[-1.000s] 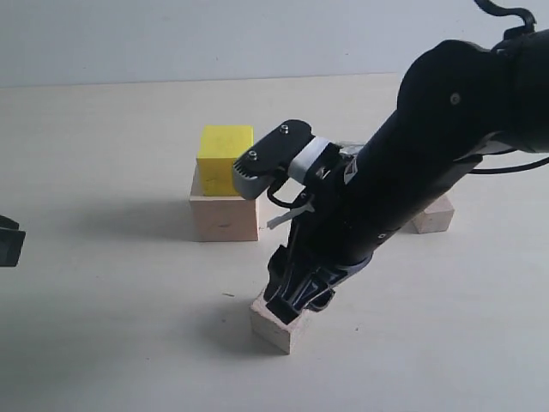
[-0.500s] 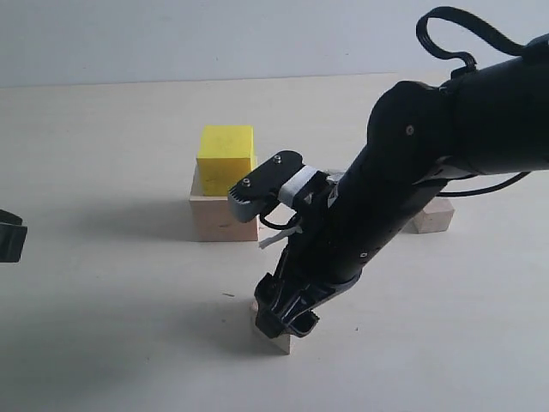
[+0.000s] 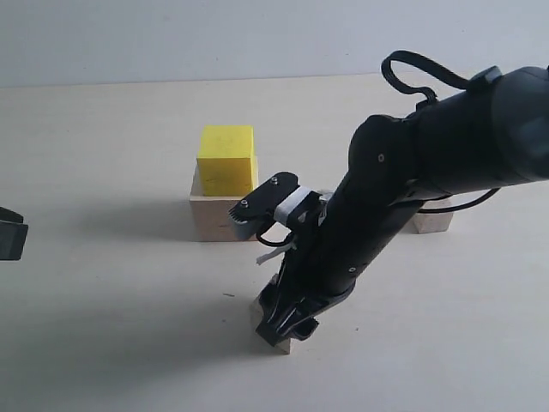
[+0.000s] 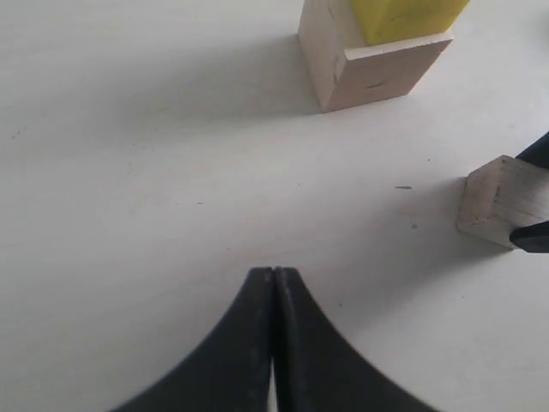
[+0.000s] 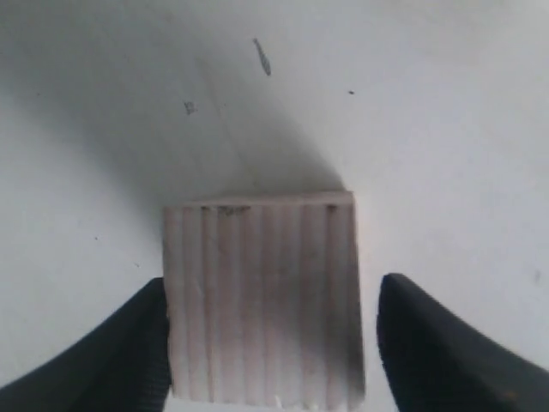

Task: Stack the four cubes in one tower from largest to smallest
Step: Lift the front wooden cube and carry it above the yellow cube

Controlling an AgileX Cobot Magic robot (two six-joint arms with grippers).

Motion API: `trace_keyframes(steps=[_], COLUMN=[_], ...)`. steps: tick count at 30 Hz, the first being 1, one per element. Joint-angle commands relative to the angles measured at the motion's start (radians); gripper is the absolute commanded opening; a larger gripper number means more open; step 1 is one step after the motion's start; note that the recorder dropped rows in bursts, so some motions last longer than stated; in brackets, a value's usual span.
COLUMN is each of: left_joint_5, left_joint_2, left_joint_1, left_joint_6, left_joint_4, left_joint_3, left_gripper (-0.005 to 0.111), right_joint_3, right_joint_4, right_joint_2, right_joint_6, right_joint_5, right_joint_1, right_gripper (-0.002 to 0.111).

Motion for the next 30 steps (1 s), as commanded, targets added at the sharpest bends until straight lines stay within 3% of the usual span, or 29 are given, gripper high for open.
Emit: trace_keyframes(steps=[1,5,9,16,20,26,30], left_joint_5=[-0.011,-0.011,-0.007,0.0,0.017,0.025,0.031], left_joint_2=[-0.006,-0.006,-0.006,-0.006,-0.006,-0.006,-0.006], left_joint_1=[0.003,0.003,0.003,0.003,0.003,0.003,0.003], left_joint_6=[-0.006,-0.006,-0.003,0.026,0.026,0.056,0.105], left_joint_4=[0.001,0.001,0.001,0.001,0.001,-0.04,-0.091], left_joint_3=[0.005,0.005,0.005,0.005,0.005,0.005,0.005], left_gripper=[0.001,0.001,0.001,0.001,0.001,0.001,0.001], right_joint_3=[0.002,0.002,-0.027,-0.213,-0.357,-0.611,-0.742], right_joint_4=[0.003,-0.004,-0.113,-0.61,-0.643,-0.559,-0.393], right_joint_2=[-0.001,-0.039,-0.139,-0.249,-0.233,-0.16,-0.107], right_joint_6=[-0.002,0.012,0.068,0.409,0.404,0.179,-0.288], right_joint_5=[-0.014,0.03,0.098,0.231,0.247,0.316,0.38], right_joint_1=[0.003,0.003,0.001,-0.04,-0.13,-0.239,-0.252], right_gripper=[0.039,0.002,0.0,0.0,0.0,0.0,0.0])
